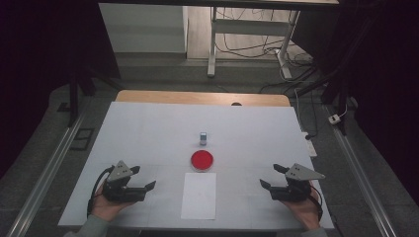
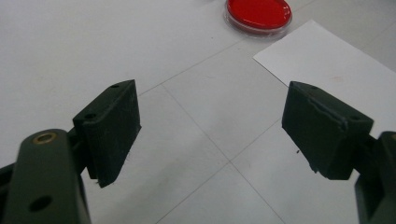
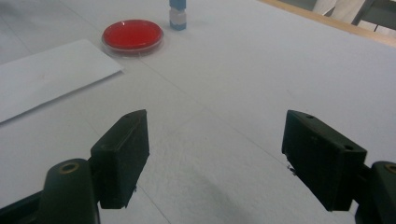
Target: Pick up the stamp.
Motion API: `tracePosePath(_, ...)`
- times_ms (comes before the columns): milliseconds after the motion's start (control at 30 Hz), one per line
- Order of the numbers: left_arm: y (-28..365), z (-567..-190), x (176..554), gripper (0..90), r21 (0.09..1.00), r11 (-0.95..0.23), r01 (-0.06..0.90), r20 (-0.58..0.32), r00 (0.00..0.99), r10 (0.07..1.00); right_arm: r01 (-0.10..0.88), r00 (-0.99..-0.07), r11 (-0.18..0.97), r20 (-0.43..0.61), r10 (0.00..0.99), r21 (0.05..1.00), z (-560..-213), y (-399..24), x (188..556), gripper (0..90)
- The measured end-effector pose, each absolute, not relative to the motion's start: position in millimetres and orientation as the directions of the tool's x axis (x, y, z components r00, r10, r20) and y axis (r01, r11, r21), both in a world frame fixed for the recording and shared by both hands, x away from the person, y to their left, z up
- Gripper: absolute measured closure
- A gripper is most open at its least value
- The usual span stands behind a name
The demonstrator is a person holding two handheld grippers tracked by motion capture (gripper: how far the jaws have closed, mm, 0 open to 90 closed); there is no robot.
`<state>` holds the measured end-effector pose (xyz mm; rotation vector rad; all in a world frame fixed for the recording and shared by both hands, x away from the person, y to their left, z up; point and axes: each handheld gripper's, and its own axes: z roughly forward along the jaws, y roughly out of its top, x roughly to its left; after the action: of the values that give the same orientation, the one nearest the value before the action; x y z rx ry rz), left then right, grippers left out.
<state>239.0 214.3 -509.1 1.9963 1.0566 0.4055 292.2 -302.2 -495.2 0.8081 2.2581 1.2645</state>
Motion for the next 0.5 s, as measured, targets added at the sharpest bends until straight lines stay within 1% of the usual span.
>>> tracePosePath(500, 214.8, -509.8, 240.0, 19.5, 0.784, -0.309, 0.538, -0.094, 0.595, 0.798, 0.271, -0.747, 0.413, -0.081, 0.660, 0.869, -490.1, -288.6, 298.9, 24.4)
